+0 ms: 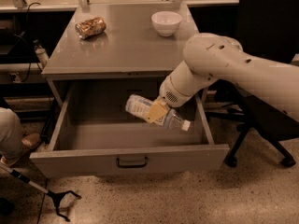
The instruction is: Place blue plastic bottle into top drawer
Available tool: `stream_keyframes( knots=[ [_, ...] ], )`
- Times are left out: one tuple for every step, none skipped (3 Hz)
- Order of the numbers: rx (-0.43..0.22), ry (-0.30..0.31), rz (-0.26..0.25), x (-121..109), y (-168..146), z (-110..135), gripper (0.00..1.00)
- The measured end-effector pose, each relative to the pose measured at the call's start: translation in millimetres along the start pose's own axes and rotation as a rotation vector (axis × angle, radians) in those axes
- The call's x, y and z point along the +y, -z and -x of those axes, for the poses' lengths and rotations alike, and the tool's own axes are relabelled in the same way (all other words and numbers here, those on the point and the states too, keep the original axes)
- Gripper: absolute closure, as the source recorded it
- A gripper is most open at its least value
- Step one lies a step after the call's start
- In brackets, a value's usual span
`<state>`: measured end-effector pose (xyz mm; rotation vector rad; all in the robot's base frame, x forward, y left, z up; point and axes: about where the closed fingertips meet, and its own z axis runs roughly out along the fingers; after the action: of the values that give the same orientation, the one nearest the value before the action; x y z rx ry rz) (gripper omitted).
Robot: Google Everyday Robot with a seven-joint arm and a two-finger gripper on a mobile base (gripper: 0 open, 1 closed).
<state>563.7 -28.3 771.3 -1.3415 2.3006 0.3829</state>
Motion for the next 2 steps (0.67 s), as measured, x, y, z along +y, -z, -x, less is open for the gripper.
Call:
stream_keyframes(
  knots=[
    [-0.048,-0.047,-0.014,-9,-14,0,1.0],
    [-0.104,-0.102,-0.027,-28,-56,13,1.0]
  ],
)
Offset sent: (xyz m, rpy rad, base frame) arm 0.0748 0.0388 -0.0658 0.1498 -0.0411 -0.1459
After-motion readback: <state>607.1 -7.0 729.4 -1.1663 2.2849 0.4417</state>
